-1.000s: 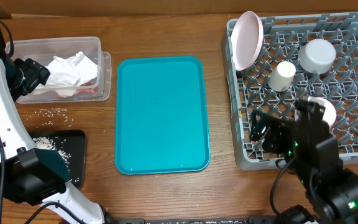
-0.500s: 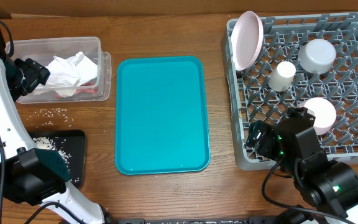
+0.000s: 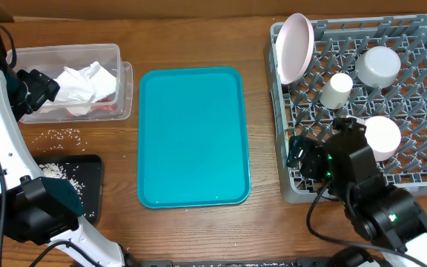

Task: Sort waste into correct bins and load items into the dishwasher
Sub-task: 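Release the plate and withdraw the right gripper to the rack front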

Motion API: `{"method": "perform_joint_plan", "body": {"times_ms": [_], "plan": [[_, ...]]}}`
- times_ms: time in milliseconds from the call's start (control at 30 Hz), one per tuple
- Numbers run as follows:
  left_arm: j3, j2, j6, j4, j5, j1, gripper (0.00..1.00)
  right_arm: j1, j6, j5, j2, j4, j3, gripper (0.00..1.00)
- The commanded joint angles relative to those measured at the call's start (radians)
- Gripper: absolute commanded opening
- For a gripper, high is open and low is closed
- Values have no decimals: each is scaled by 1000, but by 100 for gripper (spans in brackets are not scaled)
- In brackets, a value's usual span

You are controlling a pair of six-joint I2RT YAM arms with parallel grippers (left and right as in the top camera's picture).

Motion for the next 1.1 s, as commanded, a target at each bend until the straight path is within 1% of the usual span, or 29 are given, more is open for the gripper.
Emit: {"method": "perform_joint_plan", "body": {"times_ms": [0,133,267,367,433,633,733,767,967,1067], "plan": [[18,-8,-10,-2,-11,2,100,6,-120,-28,-93,62,-81,100],[18,-8,-10,-2,-11,2,100,-27,-119,-54,-203,189,-219,100],[18,-8,-10,-2,-11,2,100,-71,-125,-80,-323,399,-396,100],[18,-8,-10,-2,-11,2,100,-94,-172,-124,-406,577,-536,100],[18,-8,-10,-2,-11,2,100,-104,-179,-133,-460,683,-619,100],[18,-8,-10,-2,-11,2,100,-137,-179,-134,-613,952,-844,100],[18,-8,-10,-2,-11,2,100,-167,-179,-142,-670,997,-908,100],[18,-8,-10,-2,-11,2,100,-178,-179,-146,-687,971,-904,100],[18,-8,-10,-2,-11,2,100,-251,-225,-200,-778,955,-905,100],[18,-8,-10,-2,-11,2,100,-288,-232,-196,-821,903,-905,100]]}}
